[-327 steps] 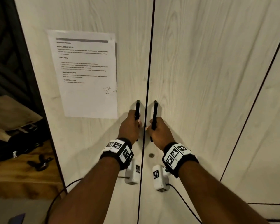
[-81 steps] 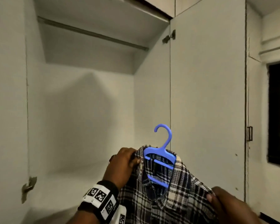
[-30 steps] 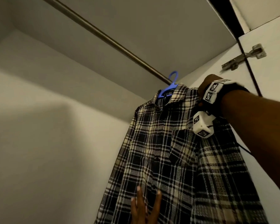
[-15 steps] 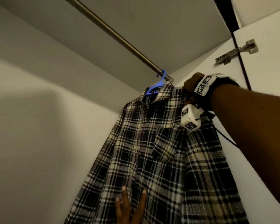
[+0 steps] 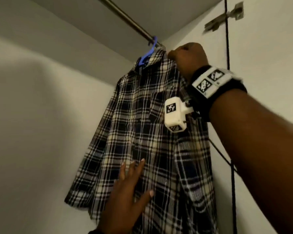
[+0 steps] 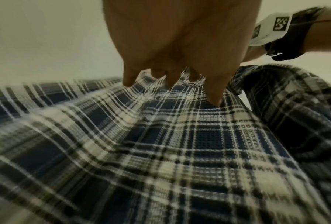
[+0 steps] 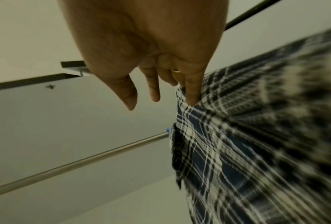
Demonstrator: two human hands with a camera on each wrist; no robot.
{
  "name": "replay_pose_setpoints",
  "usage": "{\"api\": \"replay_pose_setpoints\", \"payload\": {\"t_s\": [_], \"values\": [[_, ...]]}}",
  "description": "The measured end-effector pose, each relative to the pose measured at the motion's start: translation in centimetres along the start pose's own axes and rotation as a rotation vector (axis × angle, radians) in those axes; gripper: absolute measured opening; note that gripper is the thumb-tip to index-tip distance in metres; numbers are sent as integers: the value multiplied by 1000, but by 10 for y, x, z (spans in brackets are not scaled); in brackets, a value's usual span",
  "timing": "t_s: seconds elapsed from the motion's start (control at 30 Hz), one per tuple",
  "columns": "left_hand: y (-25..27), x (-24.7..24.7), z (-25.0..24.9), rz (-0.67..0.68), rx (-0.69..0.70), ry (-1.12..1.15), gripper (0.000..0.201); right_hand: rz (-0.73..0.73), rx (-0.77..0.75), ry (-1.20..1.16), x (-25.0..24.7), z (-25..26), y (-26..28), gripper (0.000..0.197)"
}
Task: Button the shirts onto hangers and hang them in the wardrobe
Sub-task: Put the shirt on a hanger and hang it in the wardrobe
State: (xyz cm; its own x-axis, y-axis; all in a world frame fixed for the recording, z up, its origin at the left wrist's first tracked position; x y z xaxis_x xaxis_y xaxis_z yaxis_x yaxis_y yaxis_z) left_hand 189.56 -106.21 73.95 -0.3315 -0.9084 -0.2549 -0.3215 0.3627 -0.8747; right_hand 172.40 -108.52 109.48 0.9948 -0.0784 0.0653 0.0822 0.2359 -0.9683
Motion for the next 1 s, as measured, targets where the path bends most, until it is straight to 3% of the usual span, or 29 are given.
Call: {"api": "replay_pose_setpoints", "payload": {"t_s": [0.07,0.13,0.23,0.33,0.43,0.53,0.67,0.8,1.0], "values": [[21,-24,-15,-75,-5,19,51,-39,96,-211,-12,-2,45,30],[47,-51,-28,-139,-52,4,23,40,137,-323,-22,-5,97,26],[96,-87,-54,-127,-163,-68,10,198,222,-486,-35,-16,177,22],[160,-120,-72,-110,-348,-99,19,350,335,-618,-50,-30,257,18],[242,-148,-93,-159,-490,-127,13,484,523,-730,-64,-44,336,16],[333,-171,-115,-169,-625,-264,20,634,718,-777,-73,-55,418,14],[436,-196,-153,-177,-827,-378,22,815,832,-793,-84,-45,514,13],[537,-235,-214,-343,-990,-473,14,1041,880,-812,-107,6,607,14],[697,-278,-314,-446,-1236,-601,18,1444,783,-907,-182,127,736,16]]}}
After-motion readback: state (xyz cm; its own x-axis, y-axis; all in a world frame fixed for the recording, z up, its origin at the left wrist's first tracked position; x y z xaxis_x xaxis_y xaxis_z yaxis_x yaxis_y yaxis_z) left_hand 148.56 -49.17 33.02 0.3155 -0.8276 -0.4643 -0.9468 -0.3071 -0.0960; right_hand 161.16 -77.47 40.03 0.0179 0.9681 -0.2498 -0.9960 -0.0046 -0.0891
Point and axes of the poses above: each hand's wrist, its own y-axis away from the middle knuckle, its own x-axis out of the palm, z = x × y, the point moved 7 cm from there along -y, towards the middle knuckle, and after that the axes turned 11 degrees about -z, right-handed, at the moved point
